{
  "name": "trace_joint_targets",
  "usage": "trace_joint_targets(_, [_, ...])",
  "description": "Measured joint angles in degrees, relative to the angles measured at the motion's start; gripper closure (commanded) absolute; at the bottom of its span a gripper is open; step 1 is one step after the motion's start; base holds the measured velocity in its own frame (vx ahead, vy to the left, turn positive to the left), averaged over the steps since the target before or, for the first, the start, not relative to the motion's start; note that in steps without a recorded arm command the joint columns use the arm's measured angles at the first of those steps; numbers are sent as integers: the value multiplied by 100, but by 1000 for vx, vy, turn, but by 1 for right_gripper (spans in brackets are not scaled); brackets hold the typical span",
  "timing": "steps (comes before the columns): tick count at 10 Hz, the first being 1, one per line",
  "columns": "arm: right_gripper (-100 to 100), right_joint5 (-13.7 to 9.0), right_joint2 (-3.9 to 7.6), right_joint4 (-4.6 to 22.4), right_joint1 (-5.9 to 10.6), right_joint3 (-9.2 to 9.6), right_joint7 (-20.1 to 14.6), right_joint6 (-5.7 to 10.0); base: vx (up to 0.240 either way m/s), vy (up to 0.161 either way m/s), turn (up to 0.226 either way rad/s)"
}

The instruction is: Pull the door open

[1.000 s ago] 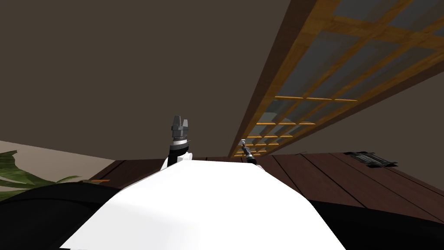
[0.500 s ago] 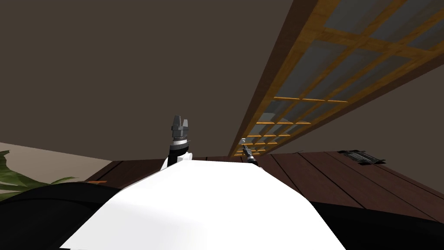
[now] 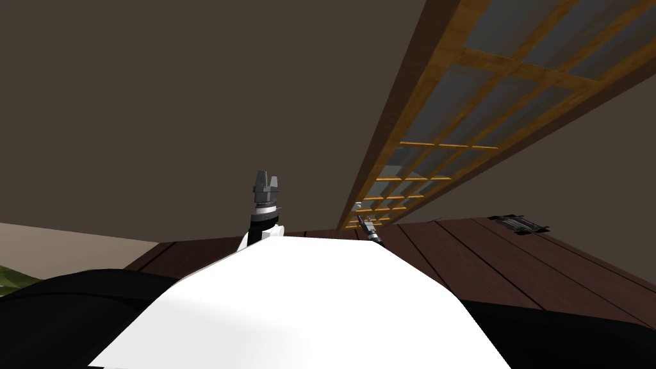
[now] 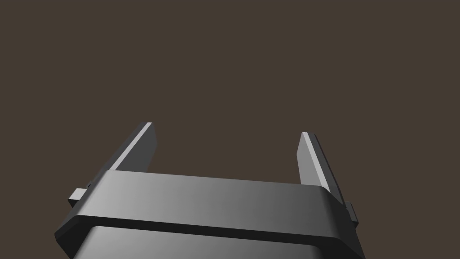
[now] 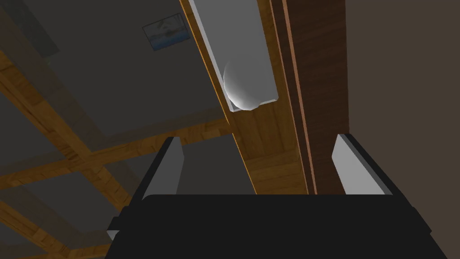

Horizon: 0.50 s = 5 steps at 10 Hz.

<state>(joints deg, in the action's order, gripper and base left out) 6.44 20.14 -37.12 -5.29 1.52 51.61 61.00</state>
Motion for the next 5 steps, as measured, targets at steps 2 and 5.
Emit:
trace_joint_targets(2, [-100, 35, 45, 27, -63, -16, 253, 105, -21, 14, -50])
trace_joint_targets(5, [-100, 108, 143, -47, -235, -47, 664, 235, -27, 15, -54])
